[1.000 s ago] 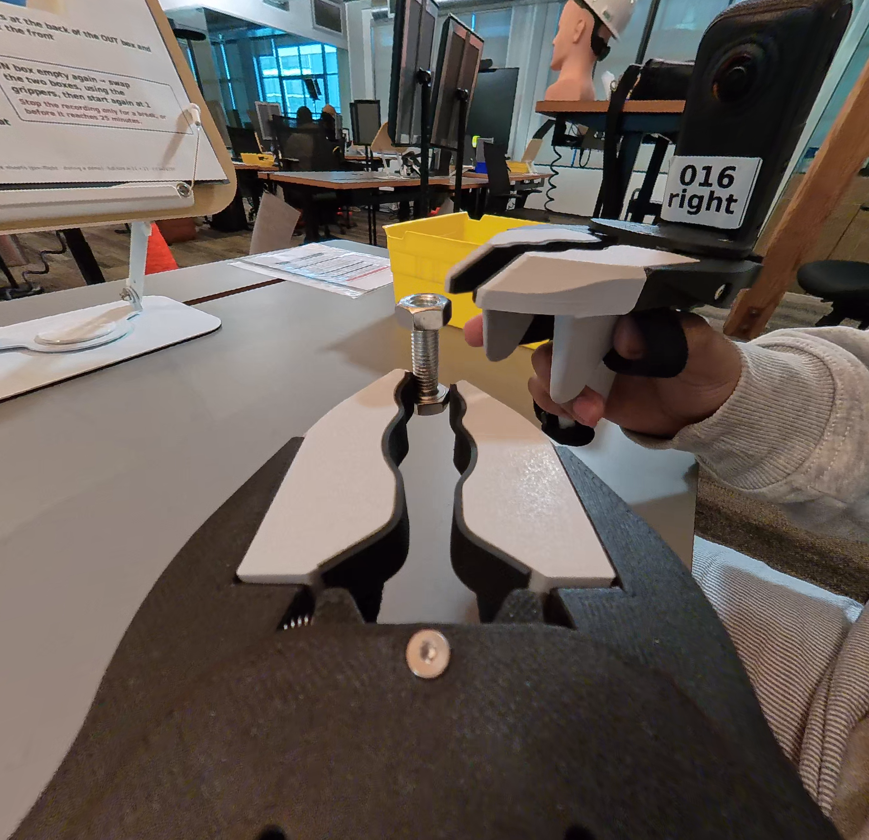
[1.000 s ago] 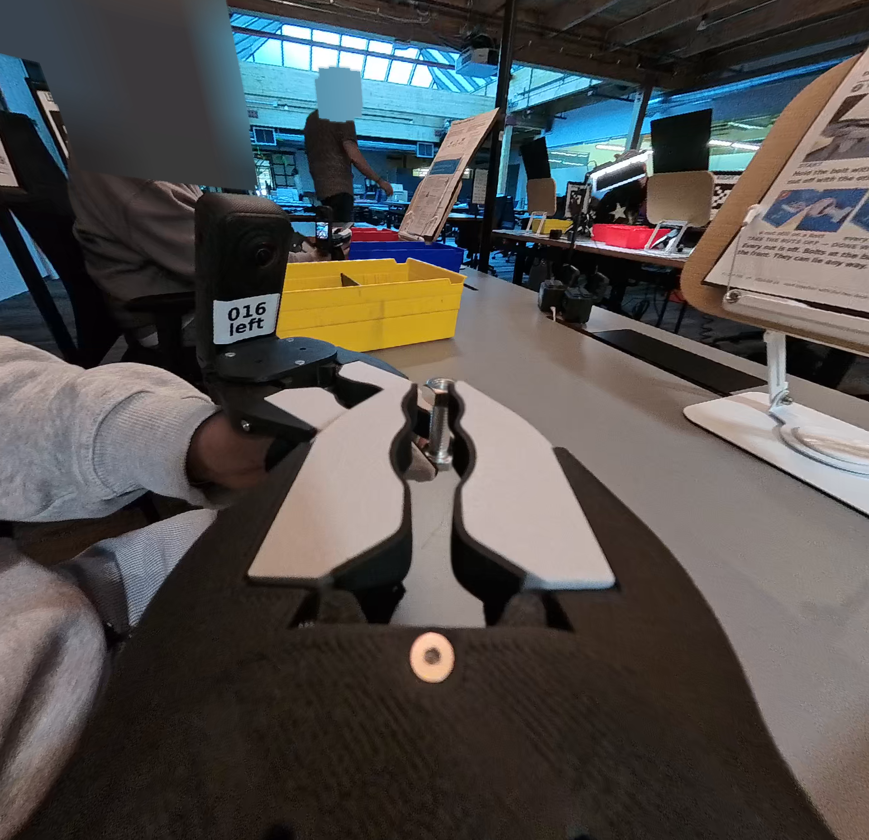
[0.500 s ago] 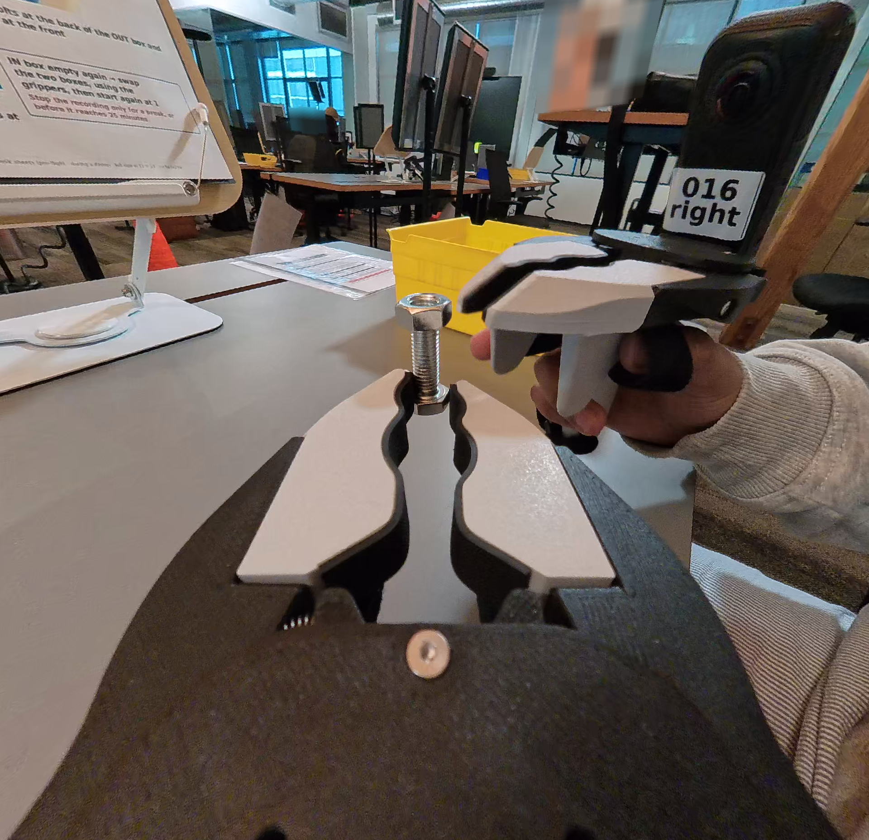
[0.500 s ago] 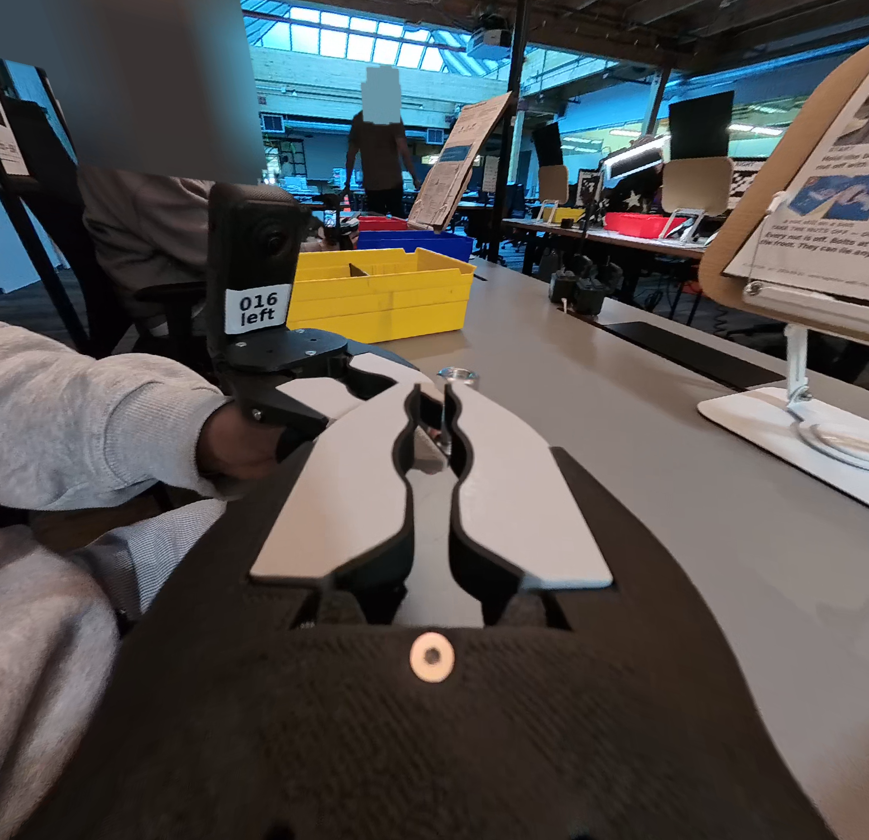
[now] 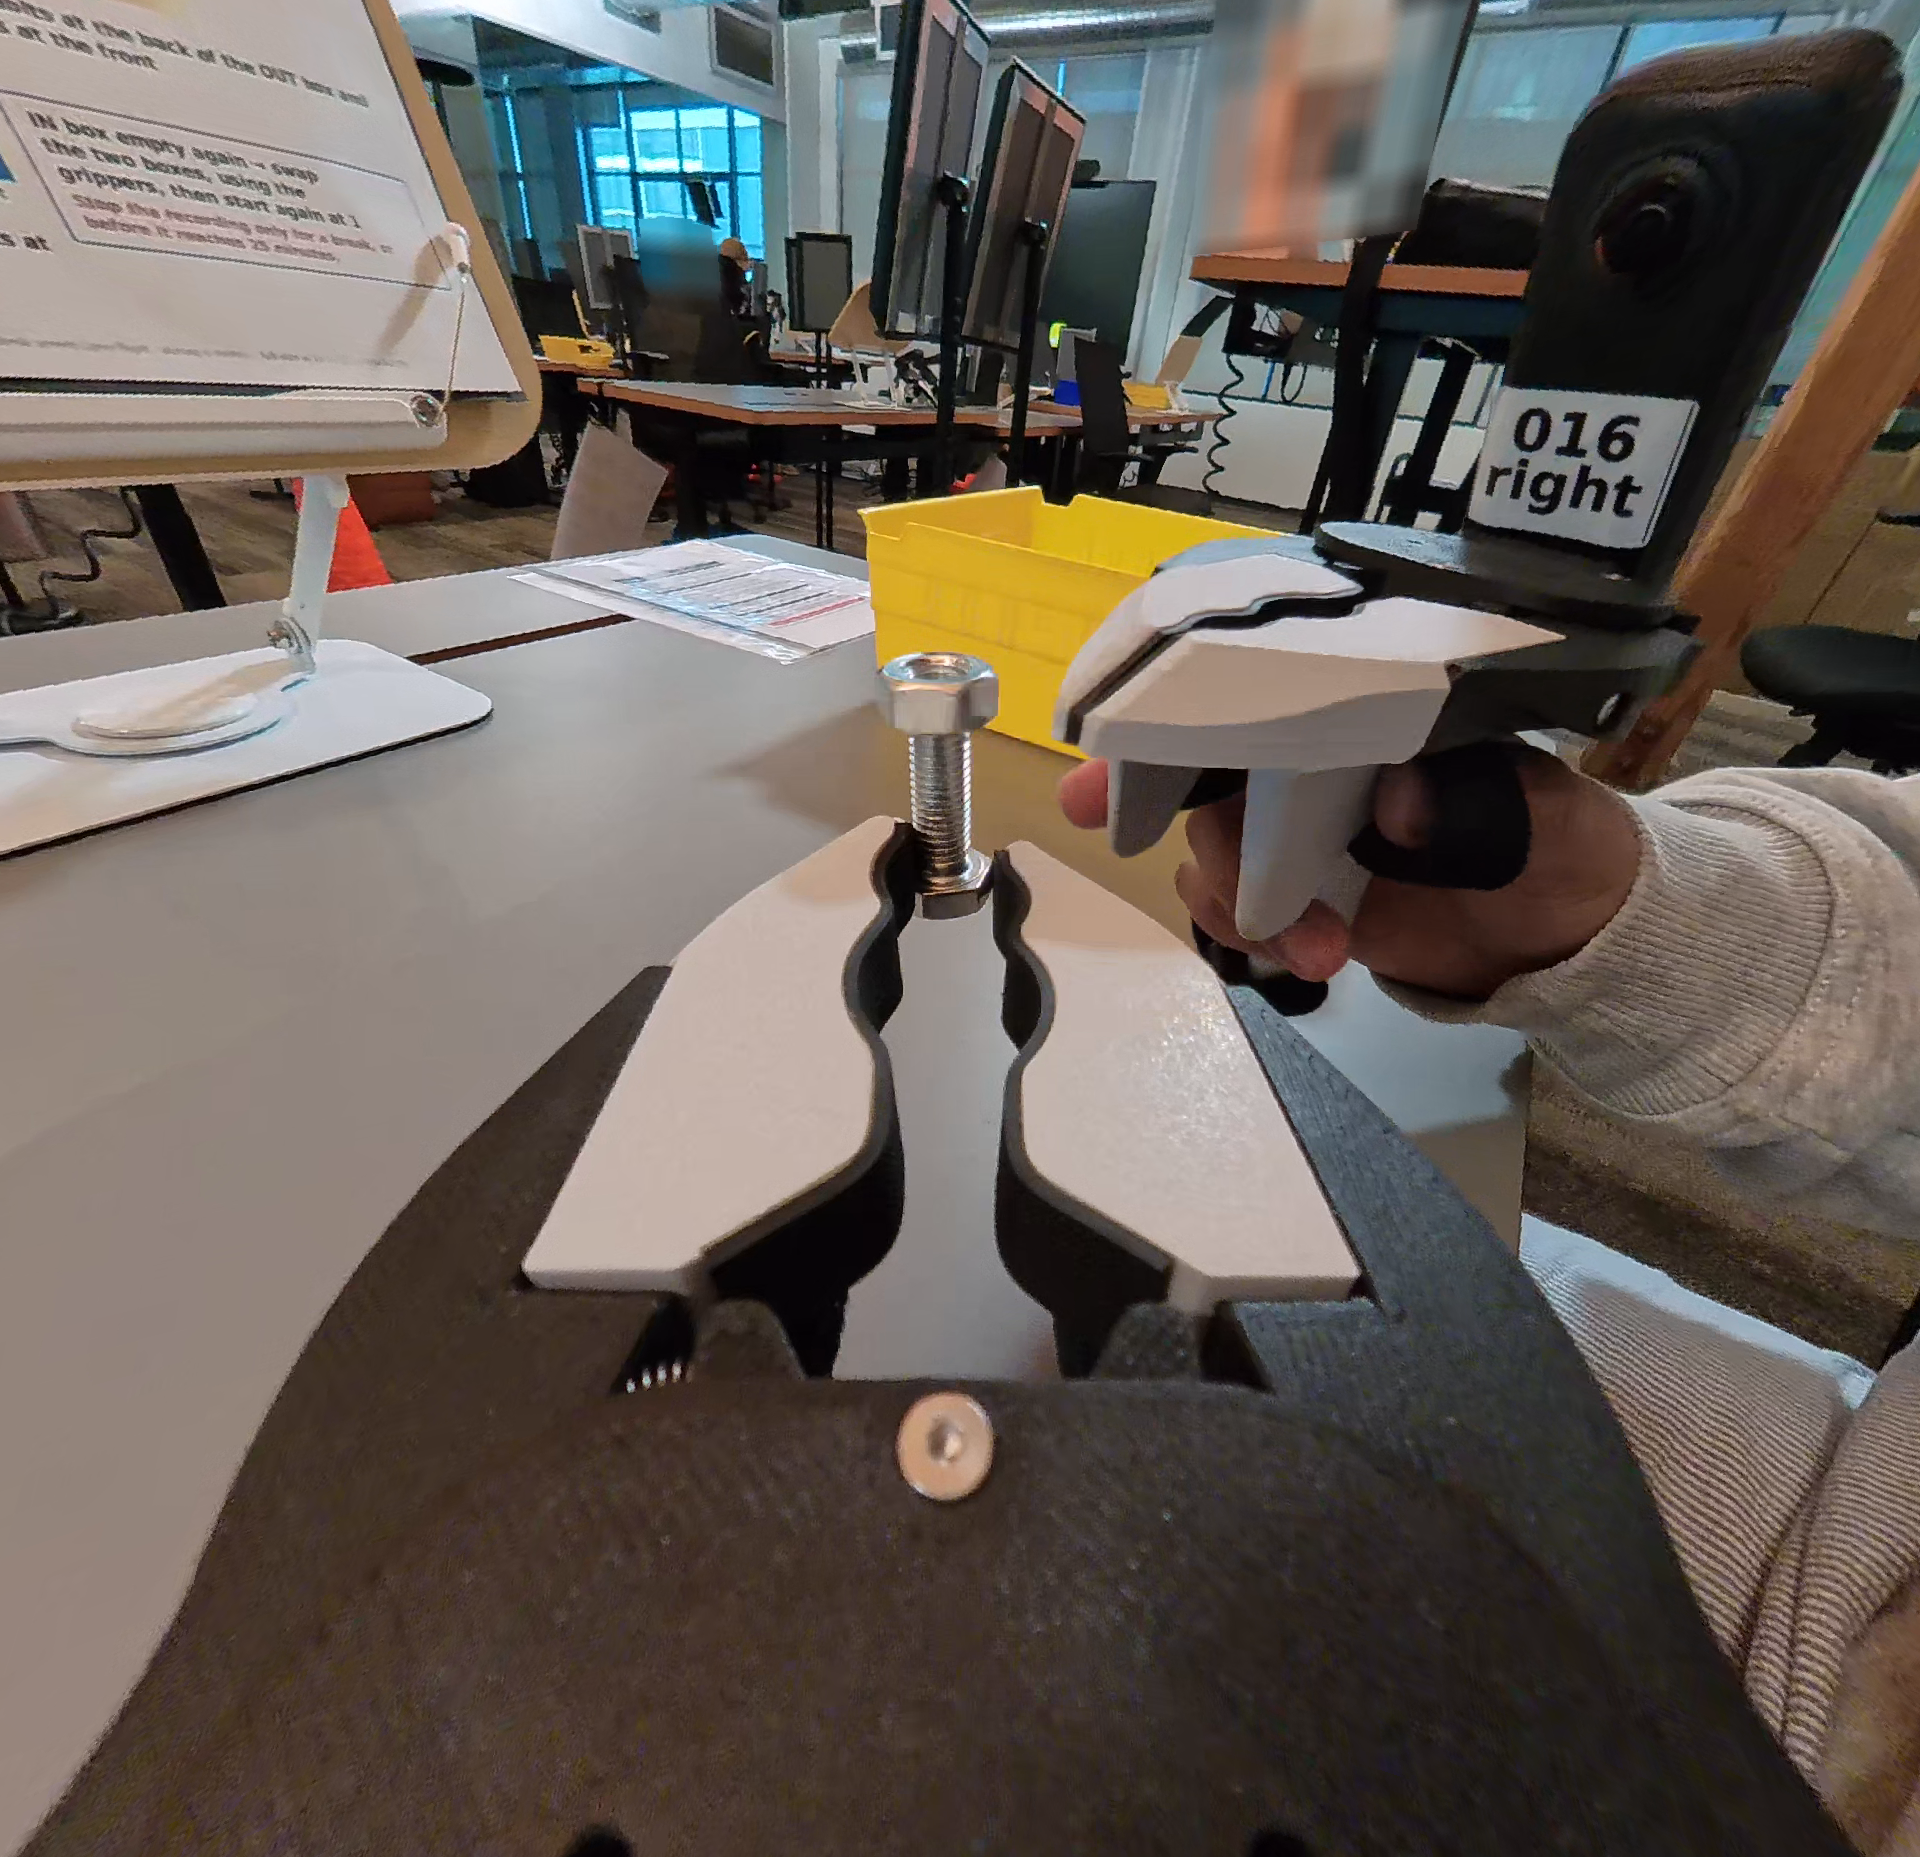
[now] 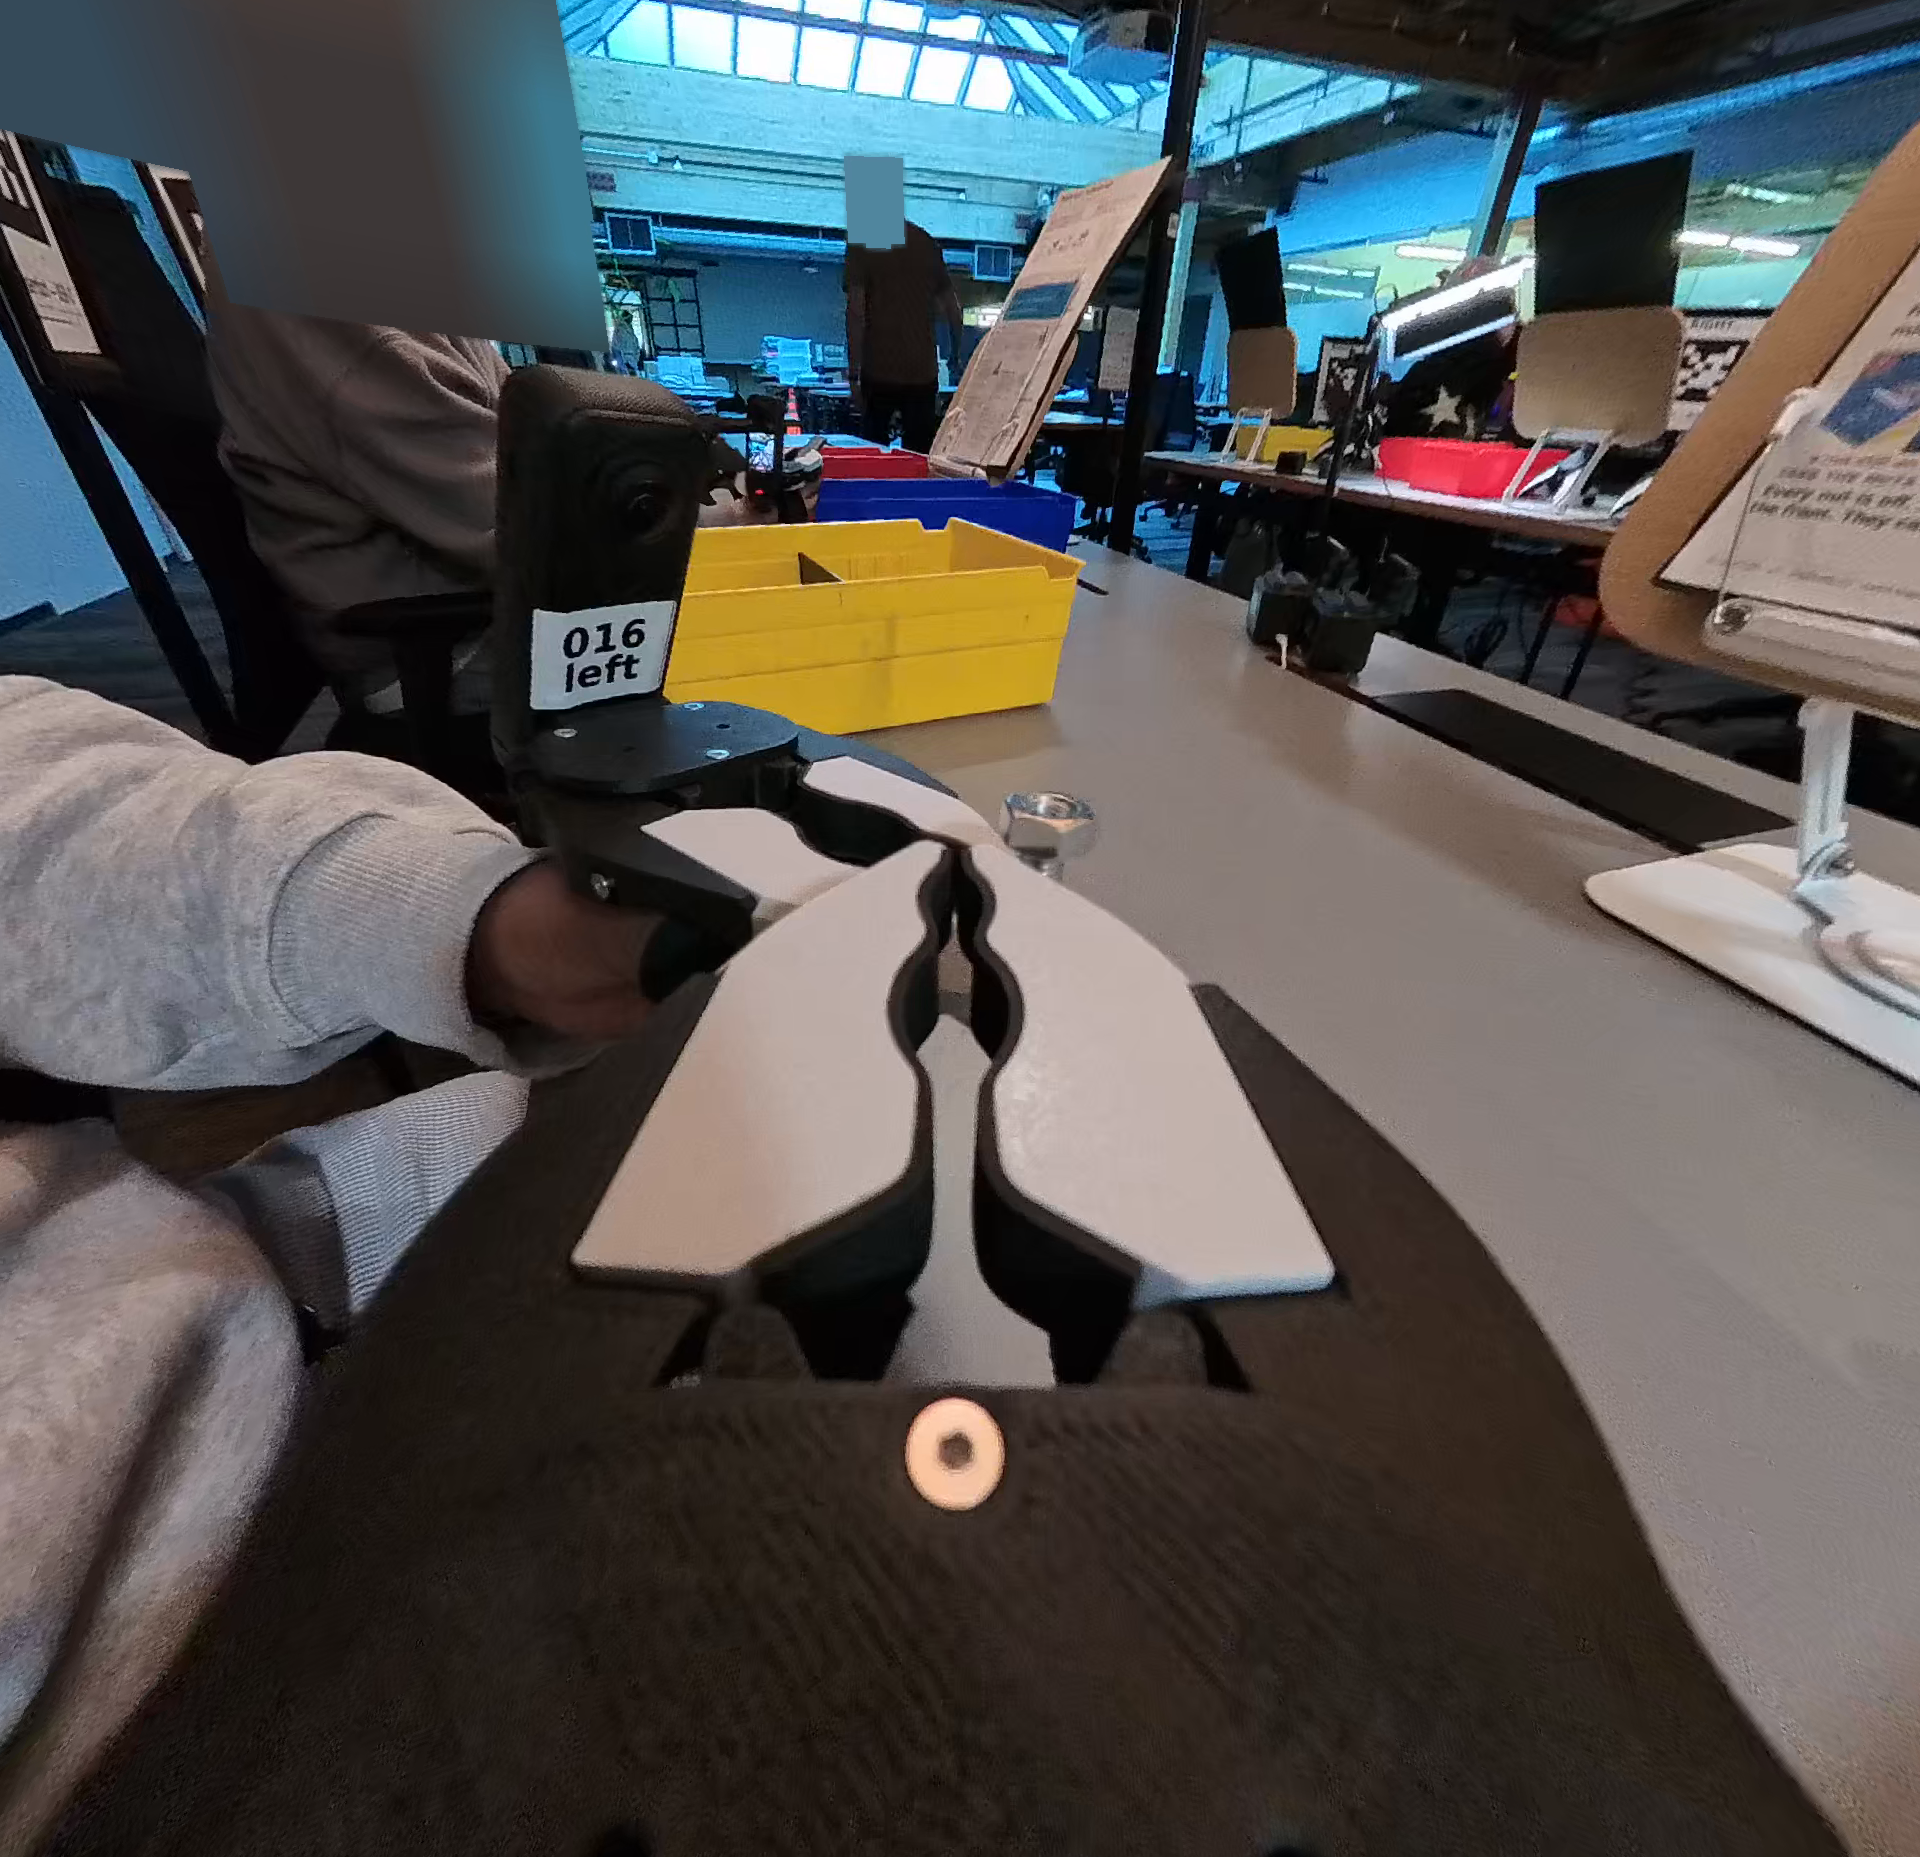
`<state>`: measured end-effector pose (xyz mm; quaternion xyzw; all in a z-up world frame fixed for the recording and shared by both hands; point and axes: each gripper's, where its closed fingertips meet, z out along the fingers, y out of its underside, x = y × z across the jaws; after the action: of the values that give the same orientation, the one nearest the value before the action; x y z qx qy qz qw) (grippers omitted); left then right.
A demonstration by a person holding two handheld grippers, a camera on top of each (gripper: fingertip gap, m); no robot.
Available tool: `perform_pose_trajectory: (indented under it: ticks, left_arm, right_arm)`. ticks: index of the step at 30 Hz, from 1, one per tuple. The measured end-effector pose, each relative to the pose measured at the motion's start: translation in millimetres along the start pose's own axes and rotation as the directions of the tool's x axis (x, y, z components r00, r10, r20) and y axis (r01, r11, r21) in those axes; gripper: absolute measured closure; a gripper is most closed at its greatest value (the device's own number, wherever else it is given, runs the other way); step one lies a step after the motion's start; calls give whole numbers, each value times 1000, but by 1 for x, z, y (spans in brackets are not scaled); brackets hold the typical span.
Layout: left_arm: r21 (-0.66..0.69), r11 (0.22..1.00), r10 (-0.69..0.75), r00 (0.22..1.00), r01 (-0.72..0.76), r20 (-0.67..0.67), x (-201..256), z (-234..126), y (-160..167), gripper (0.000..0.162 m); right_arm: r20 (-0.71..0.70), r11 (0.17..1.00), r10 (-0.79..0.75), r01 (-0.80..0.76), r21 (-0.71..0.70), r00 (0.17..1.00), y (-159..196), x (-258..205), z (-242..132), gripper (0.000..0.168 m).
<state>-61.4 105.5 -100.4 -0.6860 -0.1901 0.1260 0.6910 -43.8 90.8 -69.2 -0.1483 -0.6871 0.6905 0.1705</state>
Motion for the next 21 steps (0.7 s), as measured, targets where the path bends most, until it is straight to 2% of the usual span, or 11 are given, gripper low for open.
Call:
perform_pose_trajectory:
  ticks: [6, 21]
  left_arm:
    - [-2, 1000, 4, 1000, -4, 0, 0, 0, 0, 147]
    - [-1, 1000, 14, 1000, -14, -4, 3, 1, 0, 147]
  right_arm:
    - [-22, 1000, 3, -3, 16, 1000, -2, 4, -1, 164]
    - [-45, 997, 58, -60, -44, 997, 12, 12, 2, 157]
